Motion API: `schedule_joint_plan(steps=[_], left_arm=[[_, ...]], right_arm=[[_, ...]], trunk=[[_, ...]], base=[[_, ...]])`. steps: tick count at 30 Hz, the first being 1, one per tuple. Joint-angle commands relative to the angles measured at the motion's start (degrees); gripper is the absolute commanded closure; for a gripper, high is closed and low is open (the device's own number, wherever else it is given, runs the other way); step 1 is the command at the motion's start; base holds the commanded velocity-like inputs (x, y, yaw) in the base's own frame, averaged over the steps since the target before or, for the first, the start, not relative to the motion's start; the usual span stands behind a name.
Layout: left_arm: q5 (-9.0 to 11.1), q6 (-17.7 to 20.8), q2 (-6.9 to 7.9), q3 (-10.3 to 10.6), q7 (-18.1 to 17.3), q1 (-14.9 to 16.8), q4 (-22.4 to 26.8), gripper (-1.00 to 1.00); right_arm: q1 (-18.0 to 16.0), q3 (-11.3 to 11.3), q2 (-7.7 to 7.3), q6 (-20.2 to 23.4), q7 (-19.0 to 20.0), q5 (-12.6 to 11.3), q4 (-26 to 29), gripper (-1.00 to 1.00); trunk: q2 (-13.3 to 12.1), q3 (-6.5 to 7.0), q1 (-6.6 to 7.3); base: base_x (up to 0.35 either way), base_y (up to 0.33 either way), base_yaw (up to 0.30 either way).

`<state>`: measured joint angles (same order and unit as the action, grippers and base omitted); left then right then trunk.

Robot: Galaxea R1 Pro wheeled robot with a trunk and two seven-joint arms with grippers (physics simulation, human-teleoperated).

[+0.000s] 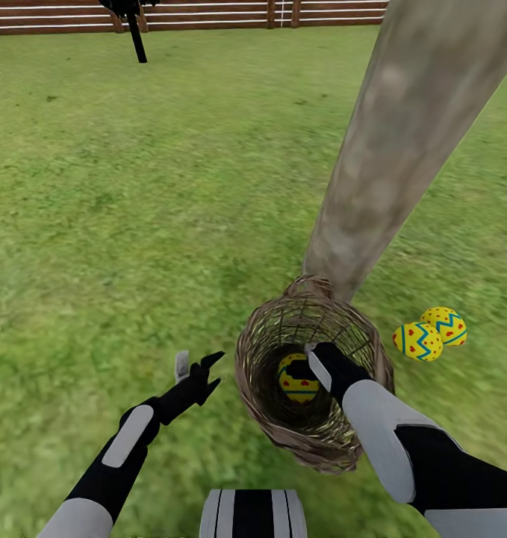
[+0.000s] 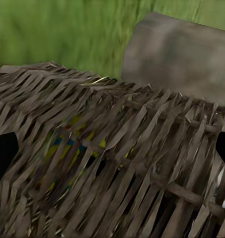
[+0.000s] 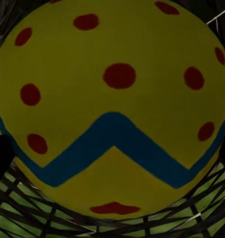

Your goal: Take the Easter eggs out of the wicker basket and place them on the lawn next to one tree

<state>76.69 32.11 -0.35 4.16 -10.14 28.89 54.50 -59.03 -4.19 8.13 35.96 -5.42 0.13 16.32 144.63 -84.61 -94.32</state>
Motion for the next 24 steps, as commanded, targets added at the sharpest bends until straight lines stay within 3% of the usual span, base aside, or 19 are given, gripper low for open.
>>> schedule_joint_plan(steps=[1,10,14,15,24], left_arm=[[0.21,0.23,0.00,-0.03,-0.06,0.02,-0.01,-1.00],[0.21,0.23,0.00,-0.09,-0.07,0.02,-0.16,-1.00],[0.21,0.23,0.00,-1.95,-0.06,0.02,-0.32,-1.00],[0.21,0.23,0.00,-2.12,-0.06,0.02,-0.39,-1.00],[0.21,0.23,0.00,-2.23,-0.06,0.02,-0.53,-1.00]], right_arm=[[0.06,-0.38,0.04,0.25,-0.29,0.33,-0.28,-1.00],[0.06,-0.38,0.13,0.34,-0.28,0.40,-0.67,-1.00],[0.06,-0.44,0.07,0.34,-0.02,0.40,-0.61,-1.00],[0.06,-0.45,0.06,0.34,0.02,0.40,-0.59,1.00],[0.06,-0.47,0.04,0.34,0.07,0.28,-0.66,1.00]], trunk=[[0.00,-0.05,-0.02],[0.00,-0.05,-0.02],[0.00,-0.05,-0.02],[0.00,-0.05,-0.02],[0.00,-0.05,-0.02]], base=[[0.000,0.000,0.000],[0.000,0.000,0.000],[0.000,0.000,0.000],[0.000,0.000,0.000],[0.000,0.000,0.000]])
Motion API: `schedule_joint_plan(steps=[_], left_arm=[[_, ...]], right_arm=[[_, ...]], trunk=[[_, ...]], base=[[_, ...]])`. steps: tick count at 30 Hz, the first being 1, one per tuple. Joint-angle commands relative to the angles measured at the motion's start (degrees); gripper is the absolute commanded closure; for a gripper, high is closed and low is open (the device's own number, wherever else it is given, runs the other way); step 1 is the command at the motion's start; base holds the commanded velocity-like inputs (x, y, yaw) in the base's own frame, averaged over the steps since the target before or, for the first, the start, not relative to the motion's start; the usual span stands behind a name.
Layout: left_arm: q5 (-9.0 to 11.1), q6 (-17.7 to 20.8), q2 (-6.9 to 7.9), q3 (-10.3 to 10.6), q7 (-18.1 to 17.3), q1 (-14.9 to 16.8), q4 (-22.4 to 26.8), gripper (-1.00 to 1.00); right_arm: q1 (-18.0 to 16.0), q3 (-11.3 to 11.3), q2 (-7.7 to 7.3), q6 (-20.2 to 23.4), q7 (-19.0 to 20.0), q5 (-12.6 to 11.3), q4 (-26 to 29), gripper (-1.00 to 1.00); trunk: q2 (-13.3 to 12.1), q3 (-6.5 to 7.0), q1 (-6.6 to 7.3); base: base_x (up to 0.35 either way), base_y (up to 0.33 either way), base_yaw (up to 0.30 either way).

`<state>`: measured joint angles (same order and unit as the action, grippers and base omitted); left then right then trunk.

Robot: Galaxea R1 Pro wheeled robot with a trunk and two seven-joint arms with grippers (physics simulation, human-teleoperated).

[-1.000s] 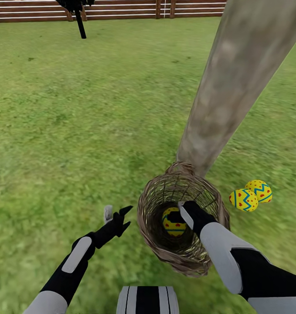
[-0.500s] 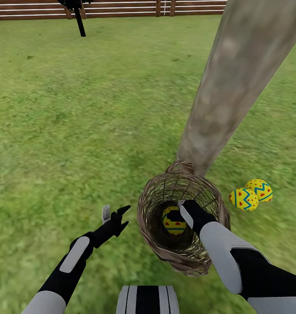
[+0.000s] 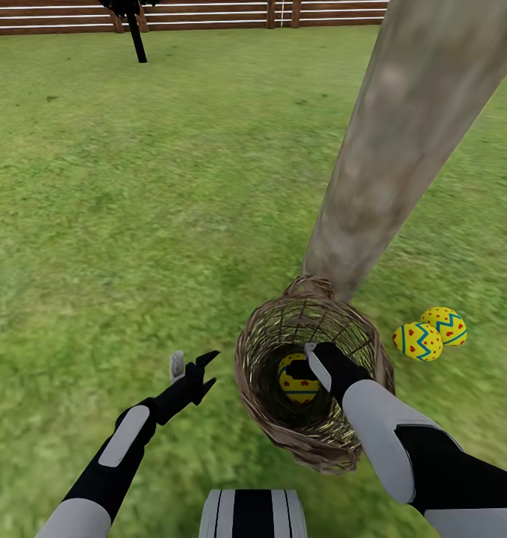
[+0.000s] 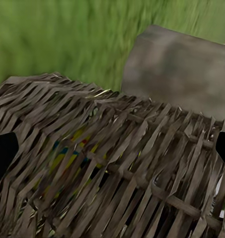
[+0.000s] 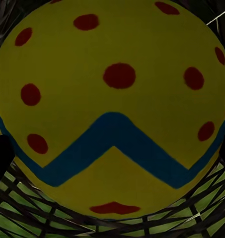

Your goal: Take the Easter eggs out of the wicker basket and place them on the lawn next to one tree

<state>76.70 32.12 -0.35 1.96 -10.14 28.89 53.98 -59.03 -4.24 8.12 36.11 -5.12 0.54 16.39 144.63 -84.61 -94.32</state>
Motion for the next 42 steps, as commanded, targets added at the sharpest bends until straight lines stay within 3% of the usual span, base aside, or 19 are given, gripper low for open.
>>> schedule_joint_plan(steps=[1,12,42], left_arm=[[0.20,0.22,-0.01,-0.05,-0.06,0.02,-0.01,-1.00],[0.24,0.09,-0.09,-0.03,-0.15,0.02,-0.22,-1.00],[0.20,0.39,0.08,-0.38,0.20,0.02,-0.22,-1.00]], right_arm=[[0.06,-0.42,0.05,0.19,-0.22,-0.14,-0.72,1.00],[0.06,-0.42,0.05,0.19,-0.24,-0.19,-0.71,1.00],[0.06,-0.42,-0.03,0.40,-0.22,-0.11,-0.69,1.00]], trunk=[[0.00,-0.05,-0.02],[0.02,-0.49,-0.07],[-0.38,6.16,0.70]], base=[[0.000,0.000,0.000],[0.000,0.000,0.000],[-0.029,0.000,0.000]])
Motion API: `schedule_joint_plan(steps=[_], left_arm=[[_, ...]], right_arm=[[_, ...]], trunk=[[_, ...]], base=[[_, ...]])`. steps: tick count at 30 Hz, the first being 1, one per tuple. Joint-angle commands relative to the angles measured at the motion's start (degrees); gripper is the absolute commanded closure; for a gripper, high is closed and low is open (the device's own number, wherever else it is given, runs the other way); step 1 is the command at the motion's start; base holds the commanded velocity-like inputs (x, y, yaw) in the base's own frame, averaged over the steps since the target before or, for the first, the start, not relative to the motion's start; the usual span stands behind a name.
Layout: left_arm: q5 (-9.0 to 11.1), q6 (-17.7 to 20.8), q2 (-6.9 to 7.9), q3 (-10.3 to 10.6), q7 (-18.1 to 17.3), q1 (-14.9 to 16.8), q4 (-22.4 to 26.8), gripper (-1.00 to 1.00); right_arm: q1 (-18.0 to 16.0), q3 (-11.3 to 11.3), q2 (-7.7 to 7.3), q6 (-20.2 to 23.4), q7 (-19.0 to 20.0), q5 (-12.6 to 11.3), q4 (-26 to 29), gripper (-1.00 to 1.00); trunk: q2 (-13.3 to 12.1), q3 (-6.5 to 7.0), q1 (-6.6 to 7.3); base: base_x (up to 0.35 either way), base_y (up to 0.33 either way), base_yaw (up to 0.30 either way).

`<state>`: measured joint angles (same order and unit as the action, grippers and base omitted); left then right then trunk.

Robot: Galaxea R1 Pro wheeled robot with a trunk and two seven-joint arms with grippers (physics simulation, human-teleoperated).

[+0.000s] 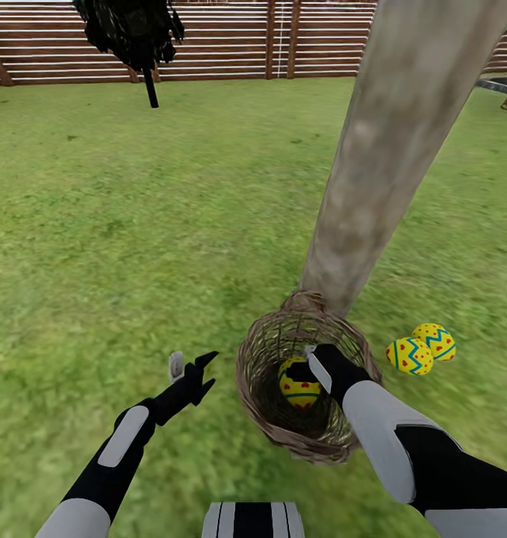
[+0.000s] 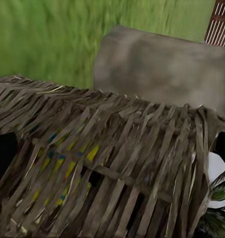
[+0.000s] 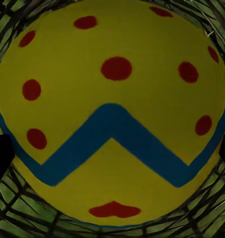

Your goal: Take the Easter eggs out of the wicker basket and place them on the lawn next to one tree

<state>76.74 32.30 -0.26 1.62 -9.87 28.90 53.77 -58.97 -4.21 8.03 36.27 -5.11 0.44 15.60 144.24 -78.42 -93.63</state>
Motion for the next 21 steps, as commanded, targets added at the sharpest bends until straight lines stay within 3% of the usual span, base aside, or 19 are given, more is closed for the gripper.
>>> schedule_joint_plan(steps=[1,6,13,17,21], left_arm=[[0.16,0.21,0.00,-0.09,-0.07,0.02,0.05,-1.00],[0.16,0.30,0.07,-2.66,0.02,0.02,0.05,-1.00],[0.16,0.30,0.01,-2.76,0.02,0.02,-0.06,-1.00],[0.16,0.30,0.01,-2.76,0.02,0.02,-0.07,-1.00],[0.16,0.30,0.03,-2.76,0.02,0.02,-0.04,-1.00]], right_arm=[[0.00,-0.44,0.07,0.30,-0.23,0.00,0.06,1.00],[0.00,-0.44,-0.19,0.38,-0.14,0.19,0.19,1.00],[0.00,-0.51,-2.01,3.19,1.90,0.22,1.29,1.00],[0.00,-0.56,-3.53,3.78,7.81,0.27,2.03,1.00],[0.00,-0.61,-4.58,3.88,8.48,0.12,2.06,1.00]], trunk=[[0.00,0.19,0.04],[-0.07,1.30,0.17],[-0.16,2.85,0.35],[-0.22,3.73,0.45],[-0.27,4.62,0.56]], base=[[-0.028,0.000,0.000],[-0.004,0.000,0.000],[0.000,0.000,0.000],[0.000,0.000,0.000],[0.000,0.000,0.000]])
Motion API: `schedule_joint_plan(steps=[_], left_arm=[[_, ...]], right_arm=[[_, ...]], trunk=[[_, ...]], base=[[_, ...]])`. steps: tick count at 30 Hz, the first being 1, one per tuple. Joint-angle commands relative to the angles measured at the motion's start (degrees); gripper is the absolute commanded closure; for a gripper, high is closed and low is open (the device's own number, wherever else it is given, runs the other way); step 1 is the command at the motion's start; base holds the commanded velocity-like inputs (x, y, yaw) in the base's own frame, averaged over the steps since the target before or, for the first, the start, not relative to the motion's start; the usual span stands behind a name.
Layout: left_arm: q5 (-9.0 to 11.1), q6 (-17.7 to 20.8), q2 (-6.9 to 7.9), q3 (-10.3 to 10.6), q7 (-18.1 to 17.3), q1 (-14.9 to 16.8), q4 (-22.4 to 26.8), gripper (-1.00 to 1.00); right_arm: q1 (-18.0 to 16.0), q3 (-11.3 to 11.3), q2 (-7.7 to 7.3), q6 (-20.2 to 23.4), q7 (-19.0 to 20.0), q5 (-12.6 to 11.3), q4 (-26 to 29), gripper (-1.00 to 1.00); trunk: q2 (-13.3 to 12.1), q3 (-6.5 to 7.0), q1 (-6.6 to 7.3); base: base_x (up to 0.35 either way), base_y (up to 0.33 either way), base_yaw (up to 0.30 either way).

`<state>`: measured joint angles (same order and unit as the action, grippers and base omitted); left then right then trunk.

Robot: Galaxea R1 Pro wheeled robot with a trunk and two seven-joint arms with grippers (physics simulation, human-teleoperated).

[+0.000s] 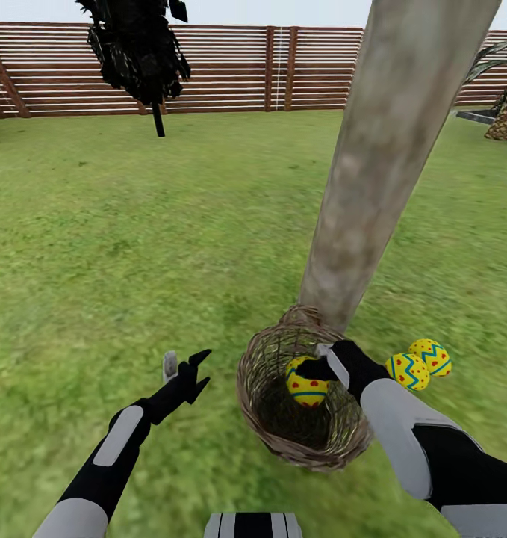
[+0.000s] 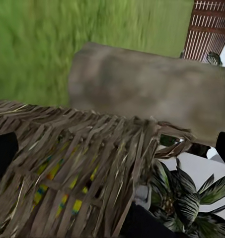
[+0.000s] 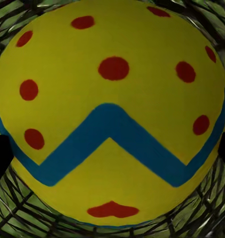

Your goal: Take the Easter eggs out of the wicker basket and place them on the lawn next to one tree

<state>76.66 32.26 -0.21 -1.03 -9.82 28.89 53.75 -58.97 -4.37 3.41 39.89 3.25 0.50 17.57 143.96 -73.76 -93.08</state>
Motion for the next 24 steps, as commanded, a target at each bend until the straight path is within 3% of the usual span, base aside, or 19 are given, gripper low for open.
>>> schedule_joint_plan(steps=[1,5,10,19,21,24], left_arm=[[0.24,0.34,-0.02,-0.11,-0.03,0.02,0.02,-1.00],[0.24,0.34,-0.02,-0.11,-0.03,0.02,0.04,-1.00],[0.24,0.34,-0.04,-0.11,-0.03,0.02,-0.04,-1.00],[0.24,0.34,-0.04,-0.13,-0.03,0.02,-0.05,-1.00],[0.24,0.34,-0.01,-0.14,-0.03,0.02,-0.05,-1.00],[0.24,0.34,0.00,-0.15,-0.03,0.02,-0.05,-1.00]], right_arm=[[0.00,-0.46,-0.04,0.30,0.14,0.03,0.09,1.00],[0.00,-0.54,-0.13,3.93,0.29,0.11,1.98,1.00],[0.00,-0.39,-1.26,7.42,6.88,0.25,3.47,1.00],[0.00,-0.38,-1.82,8.28,8.21,0.16,3.68,1.00],[0.00,-0.38,-2.87,8.28,12.50,0.29,3.69,1.00],[0.00,-0.22,-5.60,8.34,19.66,0.27,4.50,1.00]], trunk=[[0.00,0.19,0.03],[-0.06,1.07,0.13],[-0.12,2.18,0.26],[-0.24,4.17,0.50],[-0.27,4.62,0.55],[-0.31,5.28,0.62]], base=[[0.000,0.000,0.000],[0.000,0.000,0.000],[-0.175,0.000,0.000],[-0.090,0.000,0.000],[0.000,0.000,0.000],[0.000,0.000,0.000]])
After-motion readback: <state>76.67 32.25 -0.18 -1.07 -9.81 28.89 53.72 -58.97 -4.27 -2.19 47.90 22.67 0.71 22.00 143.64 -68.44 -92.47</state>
